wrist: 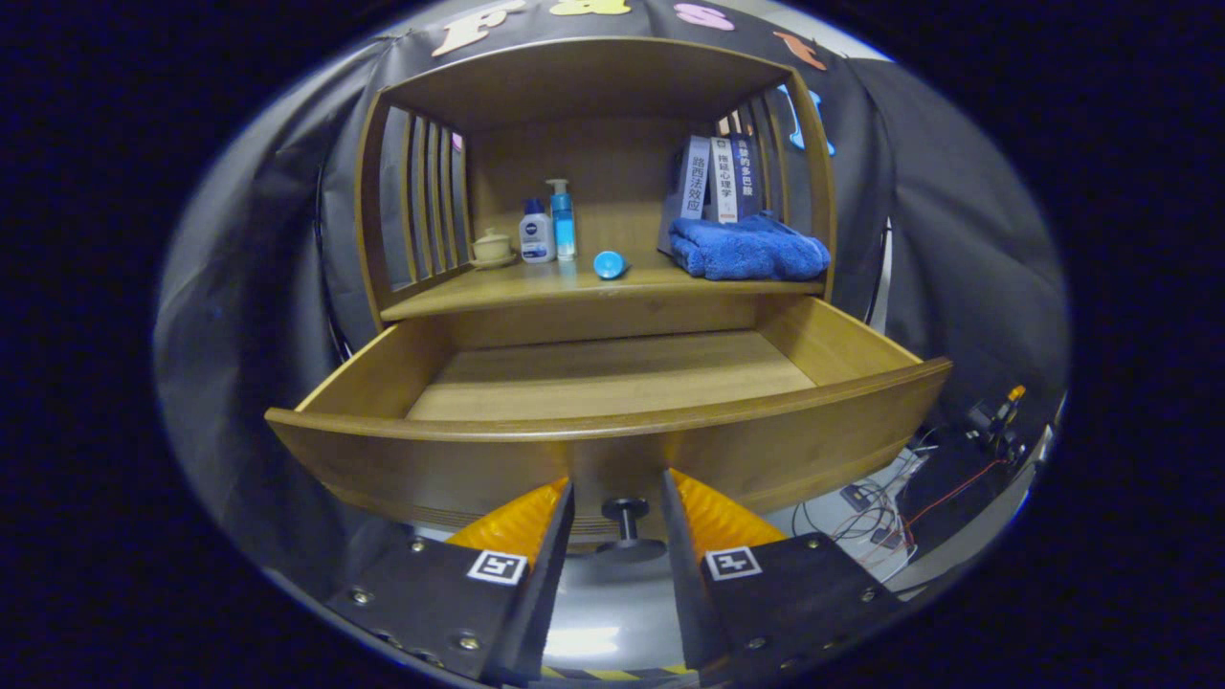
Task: Pull open the drawer, take out the items inside it, and place them on the countertop above the cabinet.
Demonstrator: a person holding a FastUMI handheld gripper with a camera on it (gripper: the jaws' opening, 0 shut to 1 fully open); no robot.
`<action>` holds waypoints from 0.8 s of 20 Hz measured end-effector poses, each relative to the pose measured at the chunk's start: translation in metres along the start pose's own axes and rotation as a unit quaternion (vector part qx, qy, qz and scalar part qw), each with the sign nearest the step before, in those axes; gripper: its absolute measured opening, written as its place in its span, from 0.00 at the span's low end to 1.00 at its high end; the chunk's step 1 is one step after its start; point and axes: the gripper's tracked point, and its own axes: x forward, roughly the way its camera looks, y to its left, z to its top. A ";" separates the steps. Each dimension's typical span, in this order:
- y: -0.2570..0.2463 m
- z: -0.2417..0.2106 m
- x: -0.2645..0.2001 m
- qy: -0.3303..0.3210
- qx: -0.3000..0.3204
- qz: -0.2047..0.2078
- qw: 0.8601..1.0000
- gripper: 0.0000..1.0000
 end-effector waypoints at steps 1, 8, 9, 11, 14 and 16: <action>0.000 0.003 0.005 -0.001 0.000 0.003 1.000 0.53; 0.006 0.034 0.041 -0.031 0.021 0.026 0.999 0.53; 0.007 0.036 0.050 -0.025 0.020 0.028 0.999 0.54; 0.011 0.041 0.062 -0.028 0.022 0.028 0.999 0.54; 0.011 0.048 0.077 -0.029 0.014 0.030 0.999 0.55; 0.013 0.053 0.088 -0.033 0.020 0.038 0.999 0.55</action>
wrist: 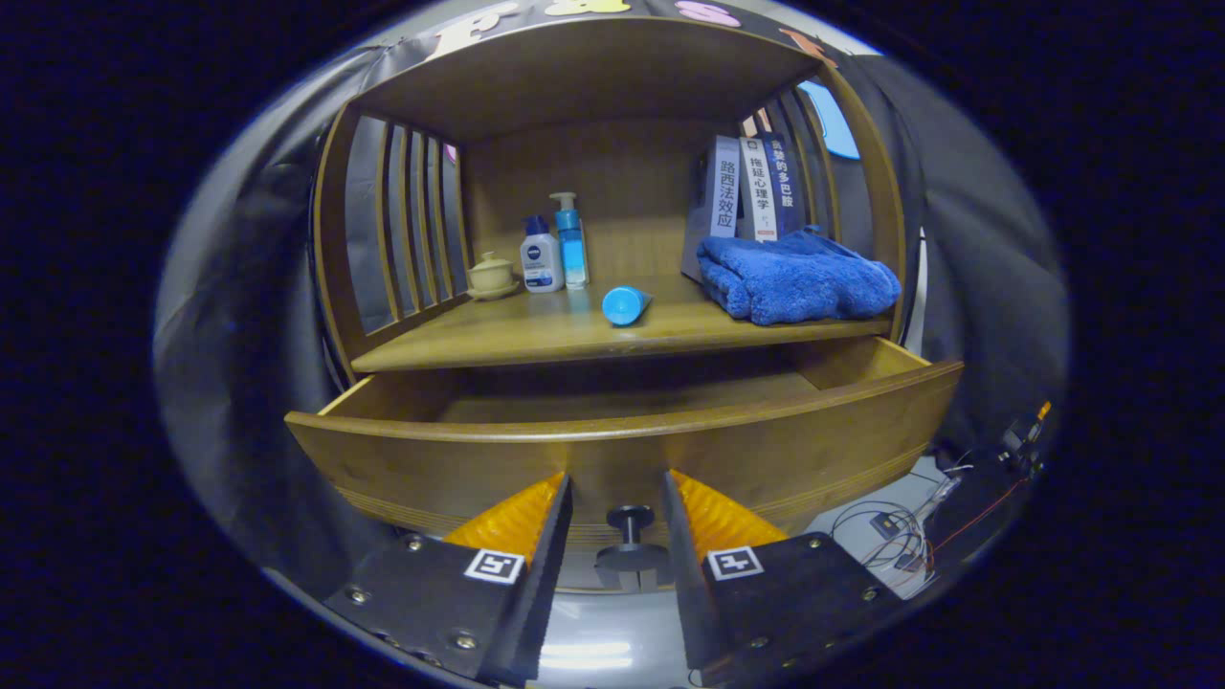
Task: Pull open the drawer, take out the items inside it, and place them on the countertop above the cabinet.
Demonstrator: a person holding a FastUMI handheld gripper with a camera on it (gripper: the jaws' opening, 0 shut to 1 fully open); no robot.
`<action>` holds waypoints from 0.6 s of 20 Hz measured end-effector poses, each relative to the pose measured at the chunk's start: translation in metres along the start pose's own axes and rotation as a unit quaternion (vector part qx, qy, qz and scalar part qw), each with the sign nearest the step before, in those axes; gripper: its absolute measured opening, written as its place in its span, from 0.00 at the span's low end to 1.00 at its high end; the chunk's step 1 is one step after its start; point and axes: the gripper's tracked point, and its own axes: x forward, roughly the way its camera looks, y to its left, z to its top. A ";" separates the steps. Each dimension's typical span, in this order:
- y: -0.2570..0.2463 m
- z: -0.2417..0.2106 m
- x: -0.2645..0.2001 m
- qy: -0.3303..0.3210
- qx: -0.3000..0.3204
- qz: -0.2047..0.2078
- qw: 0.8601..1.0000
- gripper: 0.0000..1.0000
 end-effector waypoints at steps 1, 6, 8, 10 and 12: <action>0.000 0.002 0.006 -0.002 0.003 0.002 1.000 0.55; 0.003 0.011 0.034 -0.005 0.007 0.009 1.000 0.55; 0.003 0.013 0.041 -0.003 0.005 0.012 1.000 0.55; 0.003 0.016 0.048 -0.001 0.001 0.015 1.000 0.55; 0.003 0.018 0.054 0.001 0.000 0.017 1.000 0.55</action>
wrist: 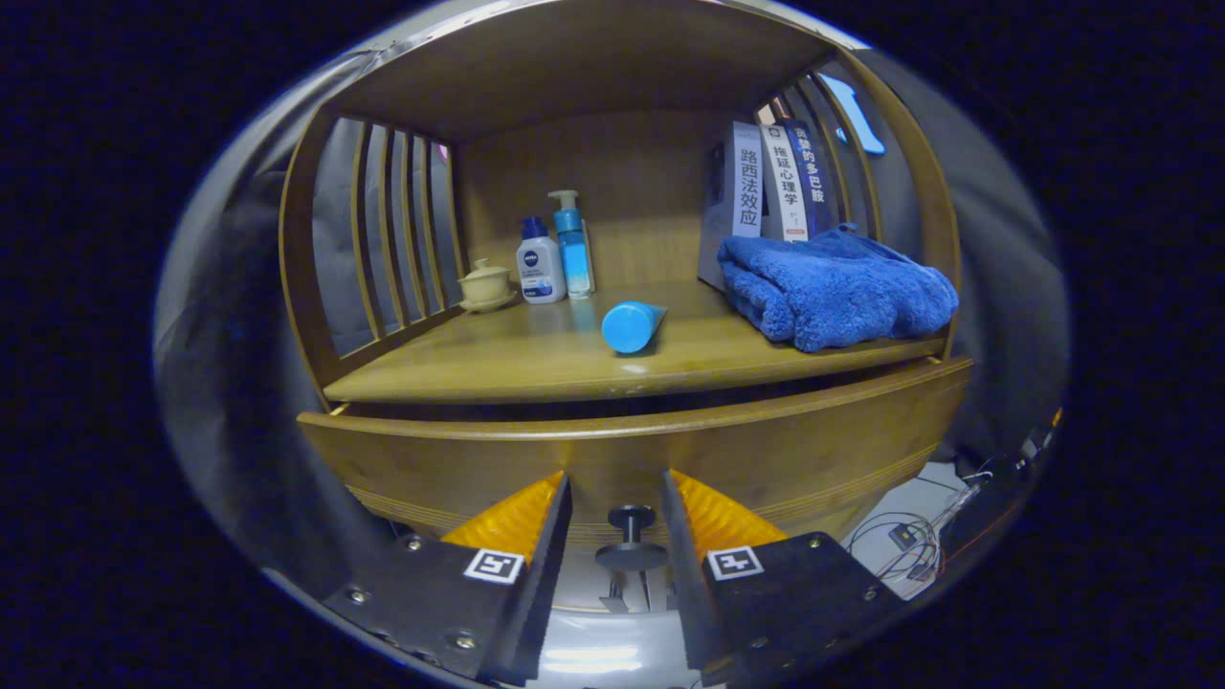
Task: Pull open the drawer, take out the items inside it, and place them on the countertop above the cabinet.
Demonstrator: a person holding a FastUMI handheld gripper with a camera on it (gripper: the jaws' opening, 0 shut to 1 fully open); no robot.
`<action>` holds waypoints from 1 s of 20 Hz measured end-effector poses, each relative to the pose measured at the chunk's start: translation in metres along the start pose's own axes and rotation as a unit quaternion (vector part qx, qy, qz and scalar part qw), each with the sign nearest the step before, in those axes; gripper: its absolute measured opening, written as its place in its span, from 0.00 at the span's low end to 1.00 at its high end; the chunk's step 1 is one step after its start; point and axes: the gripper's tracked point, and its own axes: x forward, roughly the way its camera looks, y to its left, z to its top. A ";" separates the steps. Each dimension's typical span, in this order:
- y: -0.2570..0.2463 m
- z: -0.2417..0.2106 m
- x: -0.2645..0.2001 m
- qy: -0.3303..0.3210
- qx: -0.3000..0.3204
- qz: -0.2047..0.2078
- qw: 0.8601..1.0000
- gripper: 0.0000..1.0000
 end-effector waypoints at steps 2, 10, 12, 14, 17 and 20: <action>0.000 0.002 0.006 0.002 -0.001 0.001 1.000 0.55; 0.002 0.006 0.015 0.001 -0.001 0.010 1.000 0.57; 0.001 0.007 0.016 -0.002 0.002 0.011 1.000 0.57; 0.000 0.008 0.014 -0.001 -0.003 0.007 1.000 0.57; 0.000 0.008 0.017 -0.001 -0.017 0.007 1.000 0.57; 0.000 0.006 0.015 -0.011 -0.033 0.007 0.999 0.57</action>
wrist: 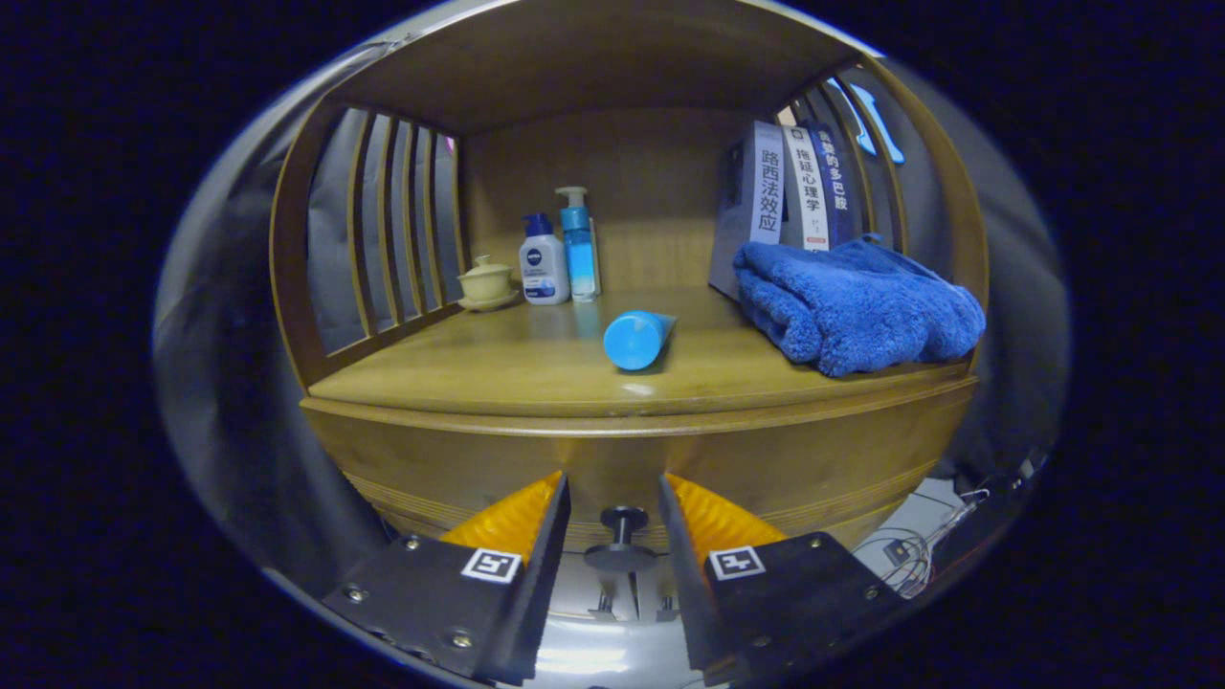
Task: Pull open the drawer, take out the items inside it, and place them on the countertop above the cabinet.
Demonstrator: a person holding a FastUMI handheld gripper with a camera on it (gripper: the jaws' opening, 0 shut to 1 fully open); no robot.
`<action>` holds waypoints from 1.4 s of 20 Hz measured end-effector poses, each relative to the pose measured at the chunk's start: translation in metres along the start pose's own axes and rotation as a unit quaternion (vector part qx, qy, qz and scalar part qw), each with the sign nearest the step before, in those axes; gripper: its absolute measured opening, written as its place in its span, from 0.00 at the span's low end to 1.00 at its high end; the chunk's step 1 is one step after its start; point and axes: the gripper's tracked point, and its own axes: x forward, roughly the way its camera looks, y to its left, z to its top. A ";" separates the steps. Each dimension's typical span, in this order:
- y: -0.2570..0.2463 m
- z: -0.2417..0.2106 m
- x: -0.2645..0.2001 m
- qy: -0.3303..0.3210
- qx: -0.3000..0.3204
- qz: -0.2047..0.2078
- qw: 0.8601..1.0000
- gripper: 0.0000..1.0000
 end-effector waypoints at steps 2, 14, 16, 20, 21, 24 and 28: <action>0.000 -0.001 0.002 -0.010 -0.007 -0.004 1.000 0.57; 0.028 0.025 -0.071 -0.005 -0.024 0.060 0.998 0.57; 0.023 0.027 -0.095 0.002 -0.023 0.061 0.998 0.57; 0.012 0.030 -0.141 0.015 -0.051 0.072 0.996 0.58; 0.007 0.035 -0.150 0.008 -0.066 0.068 0.995 0.57; -0.005 0.047 -0.180 -0.021 -0.110 0.059 0.992 0.57; -0.014 0.067 -0.208 -0.082 -0.113 0.066 0.988 0.57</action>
